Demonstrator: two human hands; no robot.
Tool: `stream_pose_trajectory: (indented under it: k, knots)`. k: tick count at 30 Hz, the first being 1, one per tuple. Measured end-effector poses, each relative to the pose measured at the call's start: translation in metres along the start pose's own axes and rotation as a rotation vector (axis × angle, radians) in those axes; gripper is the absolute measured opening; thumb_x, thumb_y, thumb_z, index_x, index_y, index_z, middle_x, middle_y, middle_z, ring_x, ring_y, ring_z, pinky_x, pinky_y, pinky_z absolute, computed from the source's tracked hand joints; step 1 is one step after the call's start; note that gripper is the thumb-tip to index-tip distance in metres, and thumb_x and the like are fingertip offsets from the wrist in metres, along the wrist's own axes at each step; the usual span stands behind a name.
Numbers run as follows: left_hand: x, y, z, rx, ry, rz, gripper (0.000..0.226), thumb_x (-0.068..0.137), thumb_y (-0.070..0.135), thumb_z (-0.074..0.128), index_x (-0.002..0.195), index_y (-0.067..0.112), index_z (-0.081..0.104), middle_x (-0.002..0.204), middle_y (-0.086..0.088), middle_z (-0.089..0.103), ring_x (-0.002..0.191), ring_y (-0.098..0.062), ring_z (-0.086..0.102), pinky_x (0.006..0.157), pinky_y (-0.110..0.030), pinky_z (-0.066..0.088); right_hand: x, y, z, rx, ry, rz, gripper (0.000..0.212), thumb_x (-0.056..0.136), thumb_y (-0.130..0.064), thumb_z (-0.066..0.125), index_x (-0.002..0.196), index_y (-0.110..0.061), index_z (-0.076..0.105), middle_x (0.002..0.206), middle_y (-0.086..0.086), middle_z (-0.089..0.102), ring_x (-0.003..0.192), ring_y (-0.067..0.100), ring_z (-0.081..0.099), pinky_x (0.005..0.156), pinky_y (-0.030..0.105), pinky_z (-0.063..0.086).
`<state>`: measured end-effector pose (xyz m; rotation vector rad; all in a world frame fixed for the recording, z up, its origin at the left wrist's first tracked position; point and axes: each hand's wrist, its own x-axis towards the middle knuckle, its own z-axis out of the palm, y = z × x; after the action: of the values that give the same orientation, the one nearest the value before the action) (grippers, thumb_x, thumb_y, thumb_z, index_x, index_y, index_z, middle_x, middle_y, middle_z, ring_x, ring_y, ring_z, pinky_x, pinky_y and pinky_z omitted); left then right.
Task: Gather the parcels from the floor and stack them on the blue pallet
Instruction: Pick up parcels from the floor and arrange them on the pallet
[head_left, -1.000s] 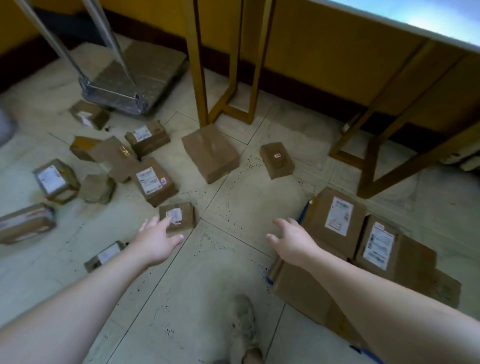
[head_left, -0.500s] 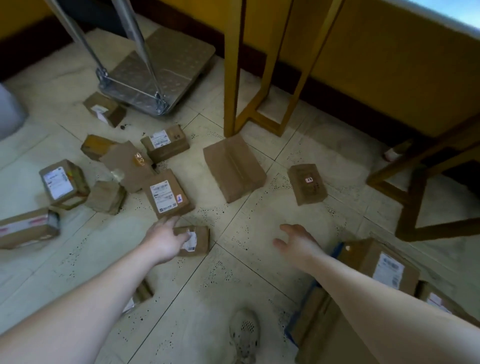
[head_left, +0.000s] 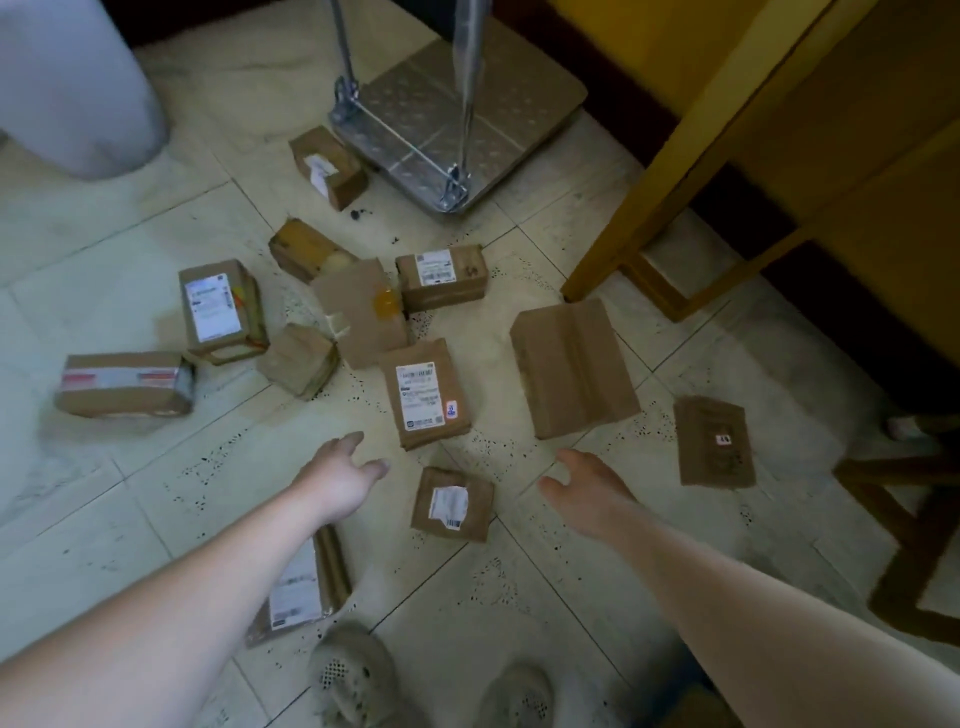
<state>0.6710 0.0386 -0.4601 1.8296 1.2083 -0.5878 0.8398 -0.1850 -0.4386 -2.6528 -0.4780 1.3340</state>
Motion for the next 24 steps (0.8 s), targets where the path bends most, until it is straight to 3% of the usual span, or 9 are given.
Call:
stream_pose_trajectory:
  k: [7,14,18,19,21,24]
  knots:
    - [0.081,-0.021,-0.034,-0.167,-0.004,-0.029,0.067,0.093,0.041,0.053,0.149,0.018,0.024,0.155,-0.007,0.023,0.136,-0.029,0.032,0.105,-0.034,0.030,0.094,-0.085,0.014,0.026,-0.017,-0.113,0.061,0.095,-0.043,0.048,0.148,-0.021,0.028,0.150,0.011,0.033,0.124,0.026,0.047,0.099,0.037,0.044]
    - [0.187,-0.048,0.019,-0.326,-0.029,-0.143,0.070,0.091,0.042,0.054,0.149,0.022,0.020,0.153,-0.009,0.029,0.132,-0.030,0.039,0.102,-0.037,0.034,0.219,-0.107,0.076,0.082,-0.043,-0.138,0.069,0.093,-0.047,0.050,0.149,-0.015,0.024,0.149,0.011,0.036,0.116,0.027,0.052,0.082,0.032,0.047]
    - [0.250,-0.048,0.055,-0.389,-0.055,-0.155,0.071,0.093,0.040,0.052,0.149,0.018,0.016,0.153,-0.007,0.028,0.129,-0.029,0.041,0.101,-0.041,0.039,0.289,-0.105,0.108,0.234,-0.029,-0.063,0.070,0.094,-0.036,0.054,0.150,-0.011,0.020,0.155,0.009,0.025,0.131,0.029,0.040,0.101,0.038,0.041]
    - [0.265,-0.049,0.065,-0.442,-0.100,-0.153,0.064,0.093,0.039,0.051,0.147,0.021,0.021,0.149,-0.005,0.035,0.120,-0.026,0.047,0.093,-0.040,0.045,0.305,-0.103,0.118,0.279,-0.064,-0.051,0.065,0.093,-0.033,0.055,0.147,-0.010,0.027,0.152,0.009,0.032,0.126,0.027,0.044,0.098,0.035,0.042]
    - [0.280,-0.048,0.075,-0.543,-0.189,-0.139,0.044,0.094,0.035,0.050,0.135,0.027,0.035,0.135,0.000,0.050,0.103,-0.017,0.052,0.073,-0.032,0.044,0.319,-0.100,0.131,0.396,-0.103,-0.039,0.048,0.090,-0.029,0.060,0.133,-0.013,0.044,0.130,0.005,0.055,0.100,0.018,0.056,0.078,0.029,0.046]
    - [0.286,-0.057,0.086,-0.638,-0.158,-0.147,0.045,0.094,0.035,0.051,0.134,0.025,0.034,0.126,0.003,0.053,0.100,-0.017,0.052,0.076,-0.034,0.039,0.320,-0.090,0.149,0.525,-0.078,-0.005,0.037,0.089,-0.029,0.064,0.118,-0.020,0.044,0.100,-0.007,0.055,0.080,0.006,0.053,0.059,0.022,0.041]
